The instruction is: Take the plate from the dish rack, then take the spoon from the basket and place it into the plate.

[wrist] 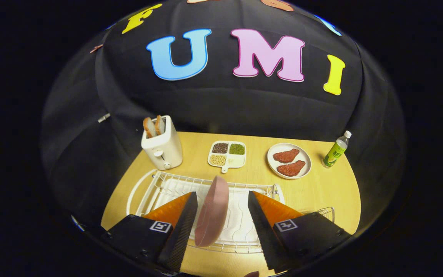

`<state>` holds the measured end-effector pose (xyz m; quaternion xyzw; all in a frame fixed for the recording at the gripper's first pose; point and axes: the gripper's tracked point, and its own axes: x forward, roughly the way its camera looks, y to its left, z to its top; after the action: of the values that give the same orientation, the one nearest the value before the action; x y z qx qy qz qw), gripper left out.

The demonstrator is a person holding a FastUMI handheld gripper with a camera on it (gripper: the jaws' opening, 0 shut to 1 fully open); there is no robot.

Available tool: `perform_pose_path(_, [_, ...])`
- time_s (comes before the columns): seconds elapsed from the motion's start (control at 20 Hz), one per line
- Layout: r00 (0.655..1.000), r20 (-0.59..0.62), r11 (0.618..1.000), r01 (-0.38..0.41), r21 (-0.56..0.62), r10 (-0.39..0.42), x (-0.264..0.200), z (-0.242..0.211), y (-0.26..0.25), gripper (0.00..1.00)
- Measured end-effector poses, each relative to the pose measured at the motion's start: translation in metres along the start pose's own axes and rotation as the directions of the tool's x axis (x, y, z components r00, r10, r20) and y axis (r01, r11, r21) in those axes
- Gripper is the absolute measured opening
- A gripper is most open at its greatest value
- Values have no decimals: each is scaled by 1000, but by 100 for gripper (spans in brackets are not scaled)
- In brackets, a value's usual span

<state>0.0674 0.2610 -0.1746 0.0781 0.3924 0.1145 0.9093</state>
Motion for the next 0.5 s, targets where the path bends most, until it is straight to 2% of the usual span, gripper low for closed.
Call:
perform_pose_path(0.2, [990, -87, 992, 108, -64, -113, 31, -27, 3, 66])
perform_pose_path(0.25, [985, -99, 988, 136, -67, -142, 37, -31, 1, 60])
perform_pose_path(0.4, [960, -125, 967, 246, -63, -252, 47, -39, -9, 32])
perform_pose_path(0.5, [940, -127, 946, 305, -106, -317, 45, -39, -14, 24])
